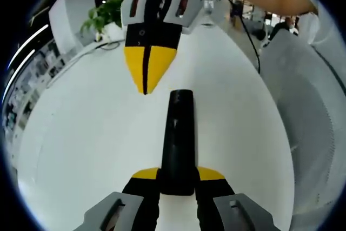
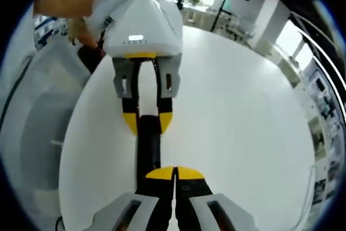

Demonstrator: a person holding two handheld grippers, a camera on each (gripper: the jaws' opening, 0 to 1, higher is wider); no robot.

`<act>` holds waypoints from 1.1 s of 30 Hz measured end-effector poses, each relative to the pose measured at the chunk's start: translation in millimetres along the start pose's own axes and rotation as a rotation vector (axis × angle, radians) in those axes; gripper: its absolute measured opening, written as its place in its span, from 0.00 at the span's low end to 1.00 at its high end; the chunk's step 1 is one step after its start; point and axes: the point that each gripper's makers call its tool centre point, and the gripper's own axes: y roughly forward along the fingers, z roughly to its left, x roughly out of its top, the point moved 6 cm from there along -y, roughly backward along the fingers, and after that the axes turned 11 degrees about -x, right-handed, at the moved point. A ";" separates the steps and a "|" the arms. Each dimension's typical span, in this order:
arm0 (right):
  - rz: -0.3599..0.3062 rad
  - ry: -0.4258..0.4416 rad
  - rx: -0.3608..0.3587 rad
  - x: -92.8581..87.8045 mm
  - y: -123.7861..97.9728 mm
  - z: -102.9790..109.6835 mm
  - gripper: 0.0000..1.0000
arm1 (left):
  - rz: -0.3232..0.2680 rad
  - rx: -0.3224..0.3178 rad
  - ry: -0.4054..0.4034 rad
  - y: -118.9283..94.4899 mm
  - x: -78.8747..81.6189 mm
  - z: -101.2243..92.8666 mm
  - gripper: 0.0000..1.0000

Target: Press the specified remote control buttons in sequence, fully releasing each button before pressing the next.

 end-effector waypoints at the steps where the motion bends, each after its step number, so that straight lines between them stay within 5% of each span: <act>1: 0.004 -0.001 0.007 -0.4 1.4 0.7 0.00 | 0.000 0.000 0.000 0.0 -0.1 0.0 0.24; 33: 0.052 -0.029 0.151 -6.2 33.0 21.3 0.00 | 0.009 0.007 0.006 -0.7 0.3 -0.3 0.24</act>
